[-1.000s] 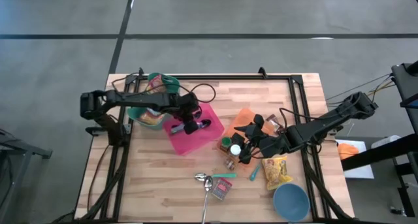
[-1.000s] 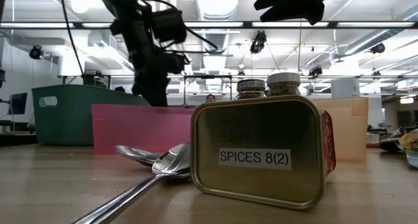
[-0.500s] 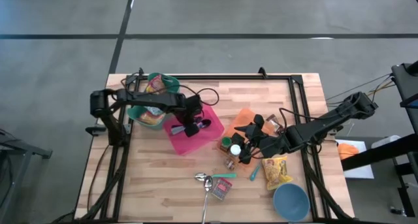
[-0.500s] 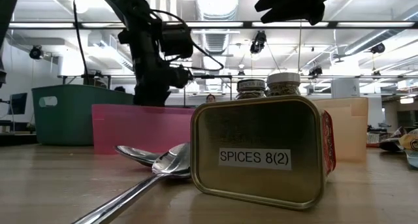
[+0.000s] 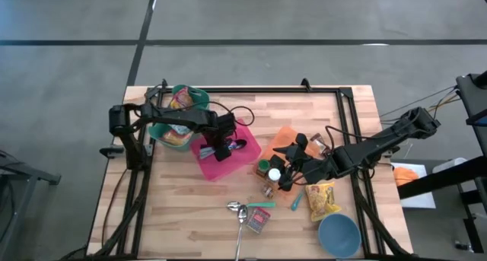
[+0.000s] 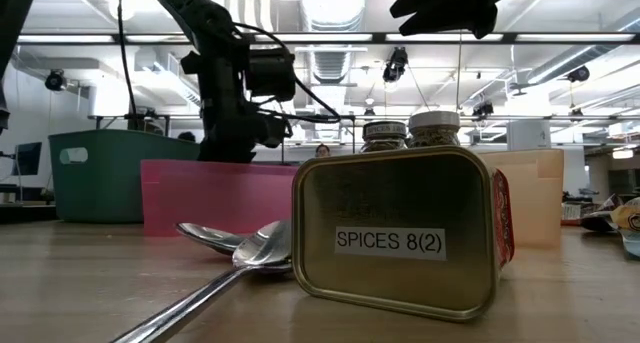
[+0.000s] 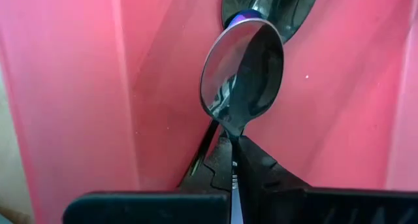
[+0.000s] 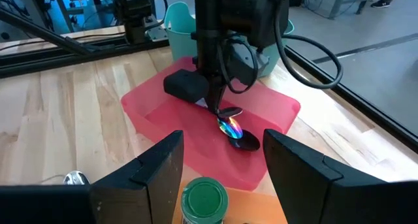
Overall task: Pick & Place Food Item
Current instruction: Put the violet spoon into the pink bin, then put the orange seasoning pack into the orange bin
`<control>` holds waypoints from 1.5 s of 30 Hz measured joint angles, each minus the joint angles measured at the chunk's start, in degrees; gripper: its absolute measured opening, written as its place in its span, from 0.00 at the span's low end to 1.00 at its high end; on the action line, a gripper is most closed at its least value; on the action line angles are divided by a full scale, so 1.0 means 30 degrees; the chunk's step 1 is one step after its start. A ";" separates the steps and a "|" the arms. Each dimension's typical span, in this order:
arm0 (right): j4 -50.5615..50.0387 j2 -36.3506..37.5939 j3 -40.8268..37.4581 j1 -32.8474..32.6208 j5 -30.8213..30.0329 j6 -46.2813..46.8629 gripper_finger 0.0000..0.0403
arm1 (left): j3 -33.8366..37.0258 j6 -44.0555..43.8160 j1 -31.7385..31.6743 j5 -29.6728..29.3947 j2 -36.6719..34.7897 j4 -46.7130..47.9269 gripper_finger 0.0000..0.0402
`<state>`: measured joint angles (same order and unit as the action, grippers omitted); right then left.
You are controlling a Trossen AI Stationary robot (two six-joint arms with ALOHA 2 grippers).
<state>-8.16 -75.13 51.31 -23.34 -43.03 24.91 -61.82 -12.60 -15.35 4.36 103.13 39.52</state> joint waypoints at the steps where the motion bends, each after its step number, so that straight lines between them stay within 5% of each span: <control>1: 0.0002 0.0000 0.0000 0.0004 0.0000 0.0000 0.52 | 0.0002 -0.0003 0.0000 -0.0004 0.0000 -0.0069 0.00; 9: -0.0008 0.0000 0.0000 -0.0003 0.0000 -0.0005 0.52 | 0.0005 -0.0313 0.0015 -0.0022 0.0000 -0.0365 0.03; 24: -0.0039 0.0000 0.0000 -0.0003 0.0000 0.0164 0.52 | -0.2389 -0.0809 0.0465 -0.0007 -0.0131 0.3627 0.39; 35: -0.1038 0.0000 0.0000 0.0239 0.0014 0.5542 0.52 | -0.2625 -0.0546 0.3630 -0.2835 -0.3169 0.4141 0.41; 40: -0.4250 0.0168 0.0270 0.0583 0.0078 0.8050 0.52 | -0.2625 -0.0267 0.5763 -0.2931 -0.4039 0.3823 0.41; 45: -1.2673 0.0262 0.2052 0.0944 0.0124 1.3791 0.52 | -0.2427 0.0138 0.7526 -0.4000 -0.4175 0.3622 0.41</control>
<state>-46.18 -74.35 57.47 -20.51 -42.65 66.28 -69.10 -12.19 7.22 -7.64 90.61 50.38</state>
